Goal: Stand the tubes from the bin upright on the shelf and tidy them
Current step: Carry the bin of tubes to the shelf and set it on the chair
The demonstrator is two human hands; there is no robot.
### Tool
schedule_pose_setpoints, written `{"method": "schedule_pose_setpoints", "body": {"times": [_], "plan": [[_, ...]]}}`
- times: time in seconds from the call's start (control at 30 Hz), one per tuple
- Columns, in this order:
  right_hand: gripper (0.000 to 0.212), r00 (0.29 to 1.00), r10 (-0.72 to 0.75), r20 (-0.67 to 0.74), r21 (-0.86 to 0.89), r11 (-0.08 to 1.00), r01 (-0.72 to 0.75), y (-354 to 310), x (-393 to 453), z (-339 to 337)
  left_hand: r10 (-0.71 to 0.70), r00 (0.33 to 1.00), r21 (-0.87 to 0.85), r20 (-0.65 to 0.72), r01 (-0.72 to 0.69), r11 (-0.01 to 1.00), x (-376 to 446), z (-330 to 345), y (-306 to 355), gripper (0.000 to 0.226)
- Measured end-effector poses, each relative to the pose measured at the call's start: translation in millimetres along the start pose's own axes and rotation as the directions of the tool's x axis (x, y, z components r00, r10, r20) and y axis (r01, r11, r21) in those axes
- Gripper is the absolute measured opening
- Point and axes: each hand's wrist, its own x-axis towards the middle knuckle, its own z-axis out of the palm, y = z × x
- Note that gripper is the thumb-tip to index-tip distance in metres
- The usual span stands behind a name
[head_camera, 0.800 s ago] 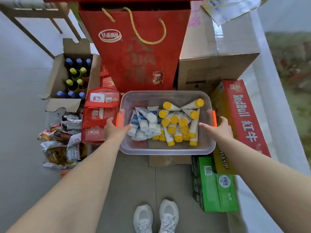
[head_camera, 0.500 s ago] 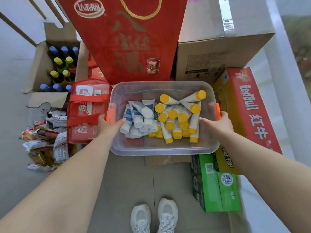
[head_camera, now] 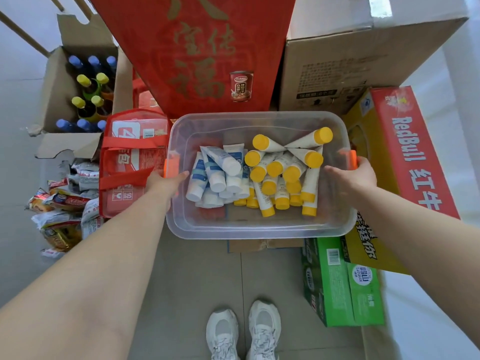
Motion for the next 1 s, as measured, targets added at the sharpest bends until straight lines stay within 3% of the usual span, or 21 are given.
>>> {"method": "schedule_pose_setpoints", "body": {"times": [0.23,0.33,0.53,0.73,1.0], "plan": [[0.041,0.999,-0.013,-0.048,-0.182,0.983,0.004,6.1,8.5,3.4,-0.019,0.996,0.140,0.091,0.006,0.990,11.7,-0.4,2.4,0.071],[0.036,0.999,-0.044,-0.032,-0.245,0.969,0.035,9.1,10.1,2.1,-0.020,0.988,0.195,0.152,-0.010,0.981,12.4,-5.8,4.4,0.076],[0.032,0.999,-0.040,-0.032,-0.245,0.969,0.031,23.0,-1.9,0.3,-0.002,0.982,0.230,0.190,-0.043,0.972,3.4,-16.0,-6.8,0.085],[0.017,0.999,0.016,0.037,-0.297,0.955,-0.004,52.5,-50.9,-11.9,-0.032,0.979,0.271,0.202,-0.025,0.962,-34.0,-45.6,-42.4,0.057],[0.013,0.988,0.153,0.009,-0.217,0.965,-0.147,105.0,-144.1,-36.4,-0.060,0.956,0.427,0.287,-0.072,0.902,-91.4,-93.8,-56.7,0.064]]}}
